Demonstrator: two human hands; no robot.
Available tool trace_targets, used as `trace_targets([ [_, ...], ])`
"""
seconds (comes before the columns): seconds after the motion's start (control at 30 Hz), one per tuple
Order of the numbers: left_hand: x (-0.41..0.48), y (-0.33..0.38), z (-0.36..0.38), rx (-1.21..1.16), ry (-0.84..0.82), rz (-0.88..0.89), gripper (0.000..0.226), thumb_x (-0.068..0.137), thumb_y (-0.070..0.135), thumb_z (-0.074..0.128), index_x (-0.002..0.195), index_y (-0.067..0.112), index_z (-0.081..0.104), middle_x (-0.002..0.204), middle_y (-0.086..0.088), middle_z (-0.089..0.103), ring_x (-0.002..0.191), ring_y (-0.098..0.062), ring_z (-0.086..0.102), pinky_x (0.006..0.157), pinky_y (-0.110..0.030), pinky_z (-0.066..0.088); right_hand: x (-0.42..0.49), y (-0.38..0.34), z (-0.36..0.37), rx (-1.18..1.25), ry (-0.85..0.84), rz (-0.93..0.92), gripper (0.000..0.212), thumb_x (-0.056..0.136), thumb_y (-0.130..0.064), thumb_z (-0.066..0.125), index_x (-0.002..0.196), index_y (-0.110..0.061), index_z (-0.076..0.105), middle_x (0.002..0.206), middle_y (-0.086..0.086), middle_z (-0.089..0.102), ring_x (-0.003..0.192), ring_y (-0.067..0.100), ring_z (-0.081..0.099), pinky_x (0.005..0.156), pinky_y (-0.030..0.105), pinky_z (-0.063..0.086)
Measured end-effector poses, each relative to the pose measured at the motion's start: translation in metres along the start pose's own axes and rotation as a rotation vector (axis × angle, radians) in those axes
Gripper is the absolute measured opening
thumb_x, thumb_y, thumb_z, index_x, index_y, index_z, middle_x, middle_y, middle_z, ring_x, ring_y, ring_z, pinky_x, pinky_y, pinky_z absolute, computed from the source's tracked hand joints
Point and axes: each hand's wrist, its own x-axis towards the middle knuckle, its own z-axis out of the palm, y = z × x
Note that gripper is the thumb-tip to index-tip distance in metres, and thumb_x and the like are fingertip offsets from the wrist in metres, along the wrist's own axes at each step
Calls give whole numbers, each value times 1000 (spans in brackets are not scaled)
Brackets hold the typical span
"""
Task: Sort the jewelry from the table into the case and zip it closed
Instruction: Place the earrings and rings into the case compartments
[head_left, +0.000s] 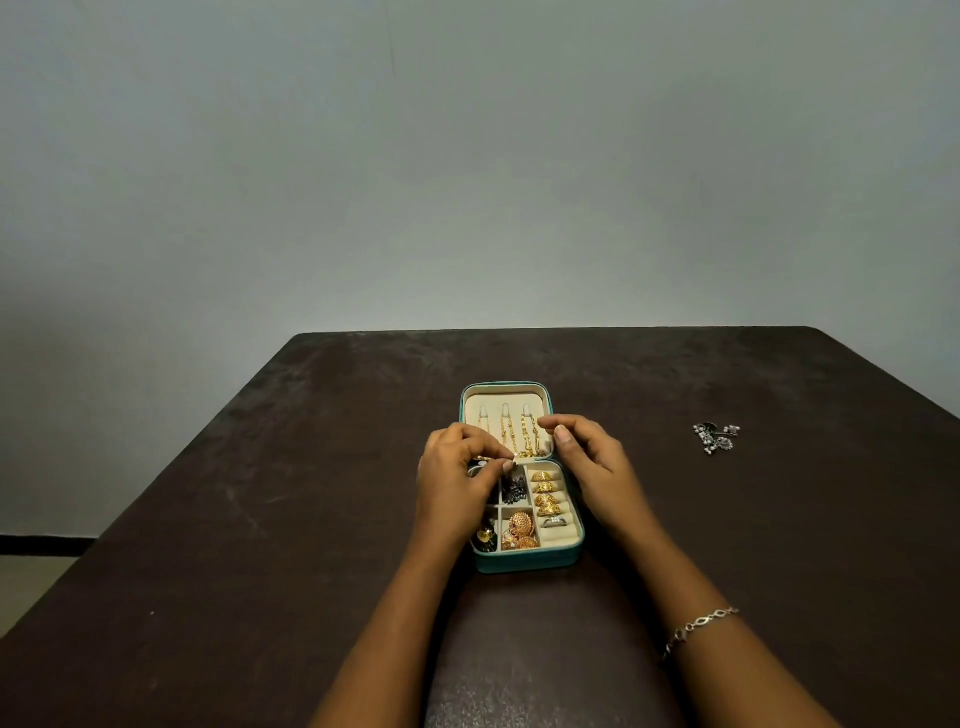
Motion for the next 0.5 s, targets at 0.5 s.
trace_targets([
  [0.5, -18, 1, 3, 238, 344, 408, 35, 85, 37, 47, 78, 10, 68, 75, -1, 62, 80, -11, 47, 69, -30, 39, -7, 10, -7, 25, 29, 6, 29, 86, -36, 49, 107, -21, 61, 115, 9, 57, 107, 17, 56, 92, 34, 48],
])
